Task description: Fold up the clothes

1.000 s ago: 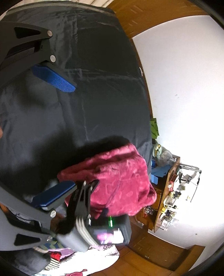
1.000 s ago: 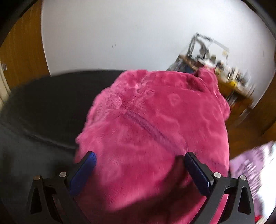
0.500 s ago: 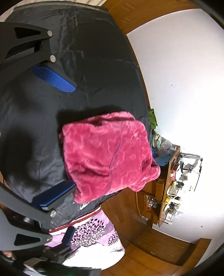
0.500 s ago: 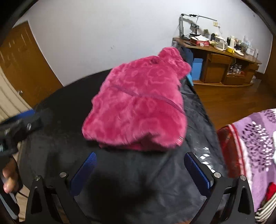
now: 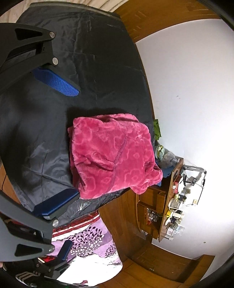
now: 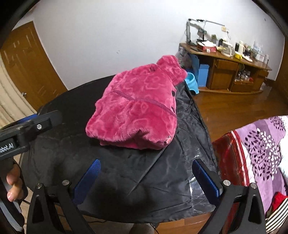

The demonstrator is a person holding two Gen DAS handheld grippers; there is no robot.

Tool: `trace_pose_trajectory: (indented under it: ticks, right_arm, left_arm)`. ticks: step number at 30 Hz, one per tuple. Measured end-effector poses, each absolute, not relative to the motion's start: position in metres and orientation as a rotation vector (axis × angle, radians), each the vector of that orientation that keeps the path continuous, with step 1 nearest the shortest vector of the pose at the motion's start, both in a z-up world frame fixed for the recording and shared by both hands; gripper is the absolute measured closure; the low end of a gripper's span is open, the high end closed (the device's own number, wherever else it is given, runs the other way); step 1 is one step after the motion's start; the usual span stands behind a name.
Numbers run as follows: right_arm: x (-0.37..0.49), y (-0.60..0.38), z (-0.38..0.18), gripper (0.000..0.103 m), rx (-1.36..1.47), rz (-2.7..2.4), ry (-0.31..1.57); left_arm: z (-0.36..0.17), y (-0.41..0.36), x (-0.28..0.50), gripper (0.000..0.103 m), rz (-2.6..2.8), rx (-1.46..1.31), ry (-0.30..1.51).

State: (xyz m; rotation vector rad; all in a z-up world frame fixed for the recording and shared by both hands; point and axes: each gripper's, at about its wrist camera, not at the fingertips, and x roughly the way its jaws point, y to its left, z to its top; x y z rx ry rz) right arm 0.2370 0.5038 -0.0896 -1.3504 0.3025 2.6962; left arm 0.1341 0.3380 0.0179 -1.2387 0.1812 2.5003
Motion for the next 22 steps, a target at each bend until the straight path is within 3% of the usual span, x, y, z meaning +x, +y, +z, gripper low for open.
trace_pose_trajectory:
  ticks: [22]
  right_arm:
    - [0.23, 0.486, -0.076, 0.0, -1.284, 2.729, 0.224]
  left_arm:
    - [0.026, 0.334, 0.141, 0.0, 2.53, -1.174, 0.217]
